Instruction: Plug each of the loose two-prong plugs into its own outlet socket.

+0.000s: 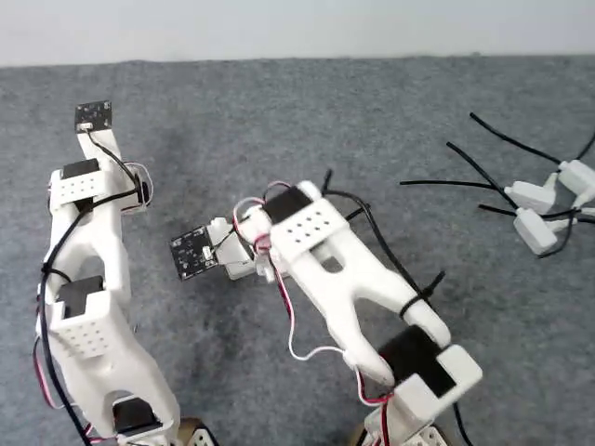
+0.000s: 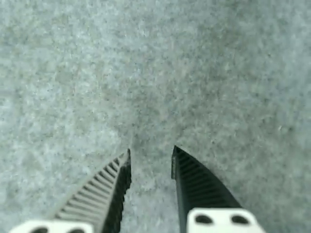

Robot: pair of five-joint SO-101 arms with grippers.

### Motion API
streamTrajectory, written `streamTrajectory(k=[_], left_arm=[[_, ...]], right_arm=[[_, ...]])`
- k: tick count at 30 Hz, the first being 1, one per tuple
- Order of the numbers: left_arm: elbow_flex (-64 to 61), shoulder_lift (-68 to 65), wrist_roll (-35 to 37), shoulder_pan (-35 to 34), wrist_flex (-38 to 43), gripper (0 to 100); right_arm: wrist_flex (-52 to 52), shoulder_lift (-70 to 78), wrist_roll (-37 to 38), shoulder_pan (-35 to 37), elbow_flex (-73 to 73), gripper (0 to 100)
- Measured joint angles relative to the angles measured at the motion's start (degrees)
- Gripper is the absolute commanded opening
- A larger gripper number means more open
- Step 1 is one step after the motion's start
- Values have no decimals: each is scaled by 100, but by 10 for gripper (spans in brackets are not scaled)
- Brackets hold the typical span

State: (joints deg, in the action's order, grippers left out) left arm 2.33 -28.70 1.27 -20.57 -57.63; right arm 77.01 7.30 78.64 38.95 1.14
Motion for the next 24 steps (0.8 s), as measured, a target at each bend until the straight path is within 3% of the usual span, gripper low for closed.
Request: streamTrajectory(k=[9, 12, 15, 19, 24], left_arm=[[0, 0, 0, 0, 88, 127], [0, 0, 0, 0, 88, 127], [0, 0, 0, -35, 88, 127], [0, 0, 18, -114, 132, 127], [0, 0, 53, -123, 176, 127]], right_arm=[[2259, 141, 1389, 193, -2576, 9], [2347, 141, 2004, 193, -2743, 9], [2347, 141, 1846, 220, -2787, 9], [2321, 141, 114, 519, -3077, 9], [2119, 141, -3543, 818, -3437, 9]])
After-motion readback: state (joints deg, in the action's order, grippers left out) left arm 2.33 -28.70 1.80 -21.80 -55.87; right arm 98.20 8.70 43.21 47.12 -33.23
